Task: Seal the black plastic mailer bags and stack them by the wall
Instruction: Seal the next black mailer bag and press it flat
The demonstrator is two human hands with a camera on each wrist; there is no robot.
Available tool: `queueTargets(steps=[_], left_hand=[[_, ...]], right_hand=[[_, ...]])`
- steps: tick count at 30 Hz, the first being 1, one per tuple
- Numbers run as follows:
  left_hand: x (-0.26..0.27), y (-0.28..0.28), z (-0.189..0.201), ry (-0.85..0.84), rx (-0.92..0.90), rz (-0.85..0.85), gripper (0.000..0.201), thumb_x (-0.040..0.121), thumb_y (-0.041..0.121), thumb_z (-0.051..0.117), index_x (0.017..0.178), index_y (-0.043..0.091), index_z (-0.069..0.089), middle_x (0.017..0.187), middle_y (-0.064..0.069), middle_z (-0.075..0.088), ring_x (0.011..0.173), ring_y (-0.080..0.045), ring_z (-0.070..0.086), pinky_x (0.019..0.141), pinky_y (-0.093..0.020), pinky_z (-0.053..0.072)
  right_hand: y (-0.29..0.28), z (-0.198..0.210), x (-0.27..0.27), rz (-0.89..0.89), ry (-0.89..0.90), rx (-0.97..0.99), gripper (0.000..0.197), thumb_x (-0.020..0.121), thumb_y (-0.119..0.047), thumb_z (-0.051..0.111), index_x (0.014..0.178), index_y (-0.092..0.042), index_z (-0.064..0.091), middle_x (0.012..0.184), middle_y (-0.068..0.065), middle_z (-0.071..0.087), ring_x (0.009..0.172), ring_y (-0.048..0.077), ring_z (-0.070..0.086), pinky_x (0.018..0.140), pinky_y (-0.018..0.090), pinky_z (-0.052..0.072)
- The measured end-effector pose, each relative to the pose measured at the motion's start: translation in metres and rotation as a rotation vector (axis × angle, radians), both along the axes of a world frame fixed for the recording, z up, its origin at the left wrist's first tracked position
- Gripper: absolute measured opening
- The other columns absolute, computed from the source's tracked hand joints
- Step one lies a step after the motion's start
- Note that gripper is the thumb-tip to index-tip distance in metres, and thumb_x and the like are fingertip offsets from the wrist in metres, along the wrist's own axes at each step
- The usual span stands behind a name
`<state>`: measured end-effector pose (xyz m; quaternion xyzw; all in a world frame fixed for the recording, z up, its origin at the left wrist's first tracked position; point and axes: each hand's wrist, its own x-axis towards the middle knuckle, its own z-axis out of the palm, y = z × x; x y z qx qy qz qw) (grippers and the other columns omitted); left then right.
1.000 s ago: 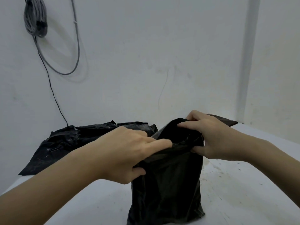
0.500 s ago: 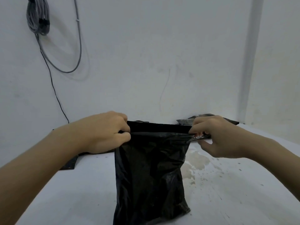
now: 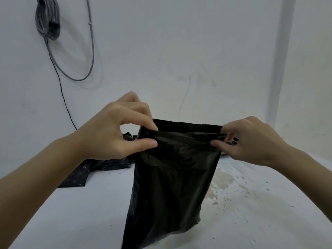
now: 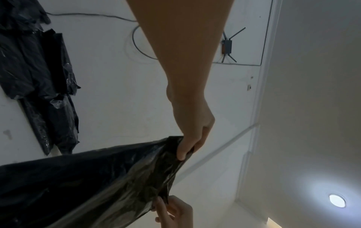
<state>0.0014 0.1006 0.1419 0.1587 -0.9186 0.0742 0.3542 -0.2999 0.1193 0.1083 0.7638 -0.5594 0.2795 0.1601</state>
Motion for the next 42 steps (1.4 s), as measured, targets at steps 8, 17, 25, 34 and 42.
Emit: queueTargets(steps=[8,17,25,34,42], left_hand=[[0.0,0.001,-0.003,-0.112,-0.146,0.164,0.031,0.08,0.053,0.058,0.089,0.024,0.063,0.078,0.017,0.056,0.084,-0.005,0.044,0.077,-0.014,0.036],[0.011,-0.015,-0.018,0.065,0.03,0.268,0.021,0.083,0.045,0.062,0.09,0.026,0.065,0.091,0.019,0.059,0.091,-0.002,0.053,0.079,-0.011,0.042],[-0.009,-0.008,-0.015,0.344,0.424,0.067,0.027,0.077,-0.001,0.072,0.085,0.025,0.075,0.089,0.005,0.068,0.083,-0.016,0.067,0.078,-0.023,0.055],[-0.065,-0.029,-0.045,0.549,0.832,-0.02,0.026,0.077,-0.001,0.071,0.099,0.013,0.071,0.069,0.002,0.07,0.063,-0.005,0.064,0.067,-0.01,0.046],[-0.119,-0.072,-0.09,0.745,1.282,-0.024,0.022,0.068,0.004,0.073,0.09,0.002,0.072,0.093,-0.012,0.074,0.087,-0.02,0.069,0.079,-0.02,0.056]], right_hand=[[-0.001,-0.013,-0.012,0.16,-0.22,-0.21,0.012,0.074,-0.028,0.075,0.066,-0.019,0.072,0.055,-0.013,0.065,0.059,0.005,0.062,0.056,0.026,0.051],[0.014,-0.016,-0.017,0.4,-0.468,-0.07,0.016,0.08,-0.031,0.068,0.079,-0.016,0.074,0.072,0.001,0.071,0.069,0.021,0.068,0.064,0.034,0.054],[0.029,-0.009,-0.029,0.598,-0.748,-0.108,0.007,0.076,-0.016,0.069,0.076,-0.022,0.073,0.067,0.008,0.068,0.061,0.014,0.065,0.062,0.02,0.054],[0.017,-0.028,-0.071,0.405,-1.156,-0.021,0.018,0.066,-0.024,0.076,0.077,-0.012,0.071,0.065,0.002,0.071,0.057,0.011,0.062,0.05,0.021,0.051],[-0.017,-0.074,-0.109,0.066,-1.296,0.002,0.007,0.079,-0.011,0.072,0.084,-0.008,0.068,0.068,-0.002,0.072,0.065,0.011,0.063,0.063,0.03,0.048]])
